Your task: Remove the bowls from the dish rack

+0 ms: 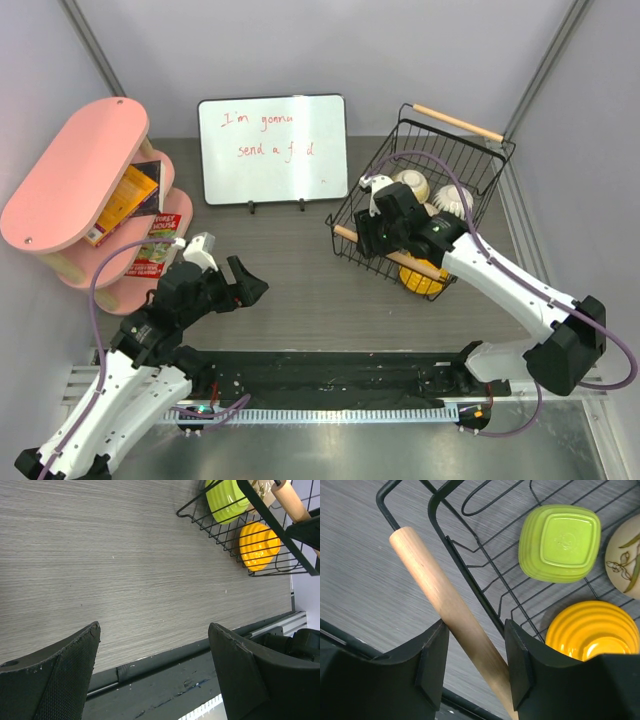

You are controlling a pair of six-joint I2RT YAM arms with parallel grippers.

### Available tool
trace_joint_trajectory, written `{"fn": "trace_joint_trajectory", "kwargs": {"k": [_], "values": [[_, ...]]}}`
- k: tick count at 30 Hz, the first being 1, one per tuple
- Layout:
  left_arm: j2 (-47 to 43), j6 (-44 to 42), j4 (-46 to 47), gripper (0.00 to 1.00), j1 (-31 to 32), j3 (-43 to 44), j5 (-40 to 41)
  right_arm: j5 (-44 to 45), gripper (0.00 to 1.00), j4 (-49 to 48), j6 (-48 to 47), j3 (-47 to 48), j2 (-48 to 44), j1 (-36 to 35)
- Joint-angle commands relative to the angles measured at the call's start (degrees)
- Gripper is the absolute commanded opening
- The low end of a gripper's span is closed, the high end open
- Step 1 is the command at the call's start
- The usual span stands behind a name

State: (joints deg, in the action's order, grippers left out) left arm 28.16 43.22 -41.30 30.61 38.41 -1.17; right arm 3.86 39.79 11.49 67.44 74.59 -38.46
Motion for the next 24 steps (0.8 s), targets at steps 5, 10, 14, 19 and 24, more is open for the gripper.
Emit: {"fn": "trace_joint_trajectory", "kwargs": {"k": [5, 10, 14, 19, 24], "values": [[-0.65, -0.51, 2.36, 0.88, -0.2, 0.08, -0.24, 4.21, 0.01, -3.05, 19.35, -2.84, 3.63, -6.01], [-0.92, -0.51, 2.45, 0.88, -0.2, -0.01, -0.06, 9.06, 0.01, -2.88, 25.5, -2.58, 4.78, -9.0], [-1.44, -0.51, 2.1, 0.88, -0.2, 0.43, 0.2, 11.96, 0.01, -3.05, 30.6, -2.93, 4.25, -11.02], [-3.29, 0.46, -0.44, 0.88, -0.2, 1.92, 5.72, 15.2, 0.01, -4.37, 35.35, -0.56, 6.61, -14.53], [-3.82, -0.07, -6.67, 0.9, -0.2, 7.11, 12.76, 17.24, 0.01, -7.69, 42.47, 3.66, 11.19, -18.4]]}}
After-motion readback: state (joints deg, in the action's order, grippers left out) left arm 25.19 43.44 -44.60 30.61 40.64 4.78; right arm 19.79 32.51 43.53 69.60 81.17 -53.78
